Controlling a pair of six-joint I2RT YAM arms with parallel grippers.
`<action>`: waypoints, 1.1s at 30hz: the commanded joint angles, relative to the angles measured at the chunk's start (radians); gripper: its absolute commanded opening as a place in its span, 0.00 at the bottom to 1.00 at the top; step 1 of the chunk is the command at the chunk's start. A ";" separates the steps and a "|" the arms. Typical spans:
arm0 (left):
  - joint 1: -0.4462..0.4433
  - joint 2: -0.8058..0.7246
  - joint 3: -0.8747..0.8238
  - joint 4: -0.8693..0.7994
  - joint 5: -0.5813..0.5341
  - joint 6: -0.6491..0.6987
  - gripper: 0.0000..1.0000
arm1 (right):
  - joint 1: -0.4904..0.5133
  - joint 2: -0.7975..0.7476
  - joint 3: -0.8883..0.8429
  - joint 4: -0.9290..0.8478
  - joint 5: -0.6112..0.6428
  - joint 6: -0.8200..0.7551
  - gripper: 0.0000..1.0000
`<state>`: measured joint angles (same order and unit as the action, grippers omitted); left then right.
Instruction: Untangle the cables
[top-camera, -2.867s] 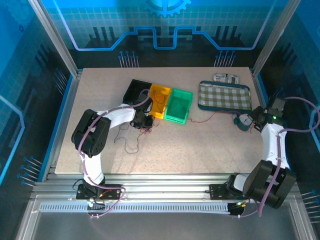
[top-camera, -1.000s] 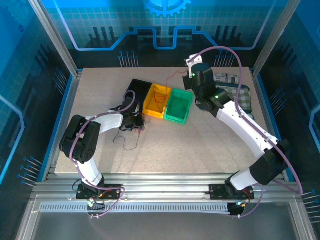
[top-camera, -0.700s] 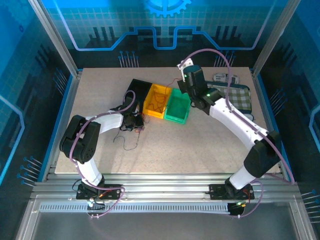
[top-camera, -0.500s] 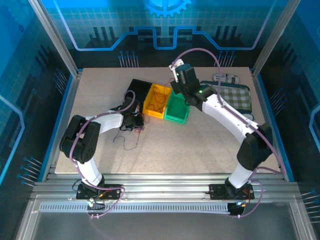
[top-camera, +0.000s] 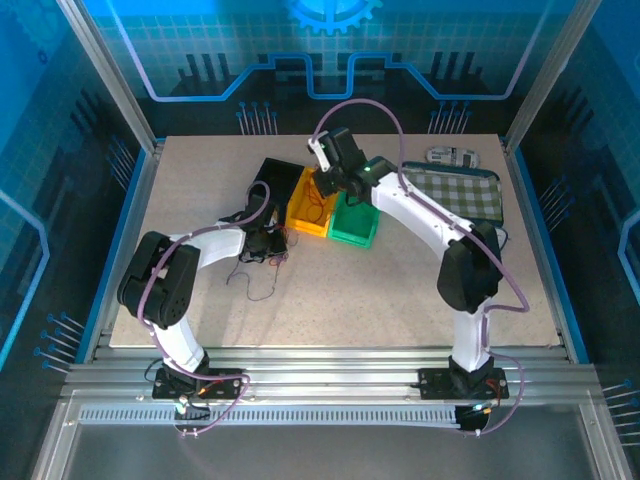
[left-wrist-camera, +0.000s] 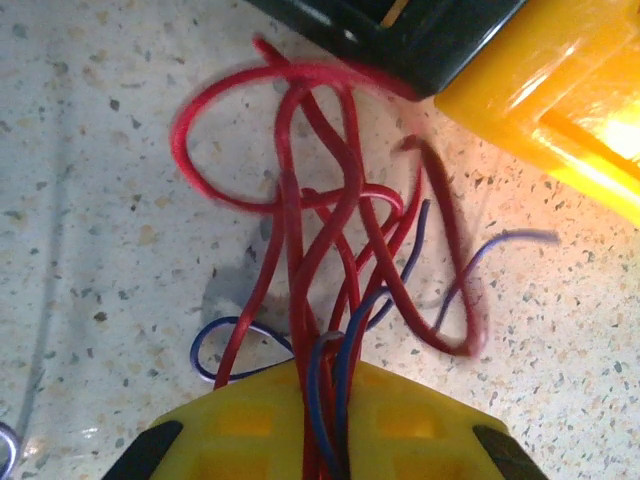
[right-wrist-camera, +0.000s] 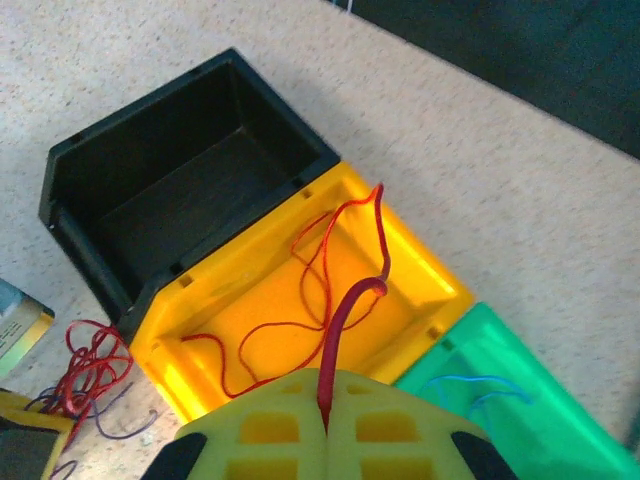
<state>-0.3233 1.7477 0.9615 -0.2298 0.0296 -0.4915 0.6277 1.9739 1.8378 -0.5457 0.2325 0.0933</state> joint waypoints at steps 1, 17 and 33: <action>0.007 -0.043 -0.019 0.000 -0.020 0.008 0.00 | 0.013 0.042 0.050 -0.083 -0.098 0.076 0.00; 0.007 -0.061 -0.044 0.006 -0.029 0.005 0.00 | -0.004 0.252 0.159 -0.077 -0.265 0.269 0.00; 0.007 -0.063 -0.028 0.003 -0.043 -0.003 0.00 | -0.067 0.473 0.373 -0.176 -0.166 0.300 0.00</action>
<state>-0.3233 1.7119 0.9276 -0.2218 0.0105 -0.4923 0.5877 2.3928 2.1578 -0.6720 0.0444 0.3779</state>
